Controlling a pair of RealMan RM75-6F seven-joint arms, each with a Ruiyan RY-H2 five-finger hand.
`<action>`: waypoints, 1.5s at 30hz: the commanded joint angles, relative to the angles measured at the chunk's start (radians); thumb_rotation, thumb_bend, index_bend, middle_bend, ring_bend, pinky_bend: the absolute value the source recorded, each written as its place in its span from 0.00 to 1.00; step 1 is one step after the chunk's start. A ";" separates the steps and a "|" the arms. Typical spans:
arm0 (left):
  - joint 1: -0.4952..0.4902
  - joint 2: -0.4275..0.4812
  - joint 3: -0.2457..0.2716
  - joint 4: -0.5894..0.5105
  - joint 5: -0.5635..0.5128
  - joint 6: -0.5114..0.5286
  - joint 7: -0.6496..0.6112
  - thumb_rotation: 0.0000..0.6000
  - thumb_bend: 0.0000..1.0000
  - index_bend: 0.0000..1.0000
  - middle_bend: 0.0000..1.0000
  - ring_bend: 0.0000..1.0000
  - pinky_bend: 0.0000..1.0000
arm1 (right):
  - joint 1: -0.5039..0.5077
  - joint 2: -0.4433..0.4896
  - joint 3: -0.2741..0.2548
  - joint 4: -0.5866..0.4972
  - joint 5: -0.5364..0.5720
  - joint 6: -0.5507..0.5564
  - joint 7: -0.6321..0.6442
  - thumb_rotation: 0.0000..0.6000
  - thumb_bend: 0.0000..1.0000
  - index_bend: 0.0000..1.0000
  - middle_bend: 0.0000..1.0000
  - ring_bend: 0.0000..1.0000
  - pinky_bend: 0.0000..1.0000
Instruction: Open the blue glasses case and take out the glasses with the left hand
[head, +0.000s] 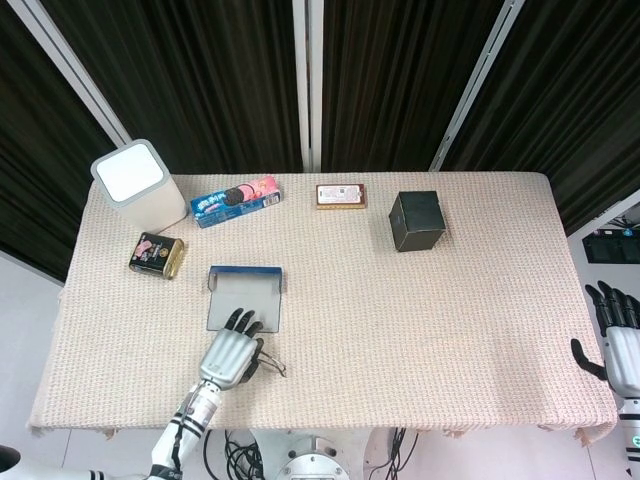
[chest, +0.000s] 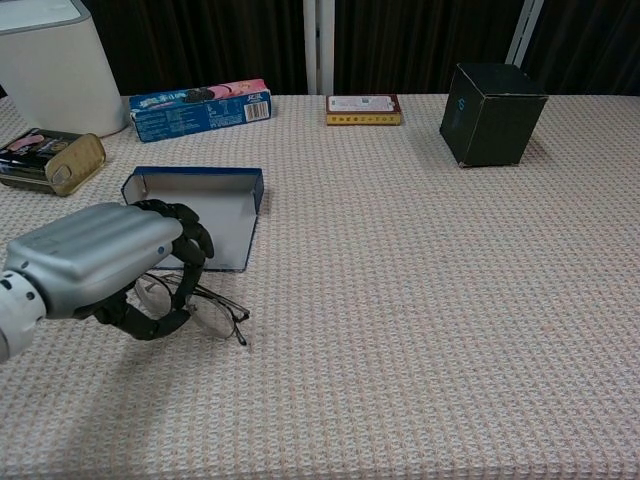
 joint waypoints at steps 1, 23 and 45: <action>-0.007 0.014 0.010 0.007 0.030 -0.030 -0.039 1.00 0.30 0.12 0.15 0.07 0.09 | 0.000 0.001 0.001 -0.002 0.000 0.001 -0.001 1.00 0.33 0.00 0.00 0.00 0.00; 0.016 0.105 -0.047 -0.030 0.209 0.043 -0.119 1.00 0.16 0.00 0.00 0.00 0.03 | 0.002 0.002 0.002 -0.010 0.001 0.000 -0.012 1.00 0.33 0.00 0.00 0.00 0.00; 0.246 0.669 -0.111 -0.061 0.161 0.231 -0.454 1.00 0.16 0.00 0.00 0.00 0.00 | -0.020 0.001 0.014 -0.070 -0.015 0.087 -0.128 1.00 0.32 0.00 0.00 0.00 0.00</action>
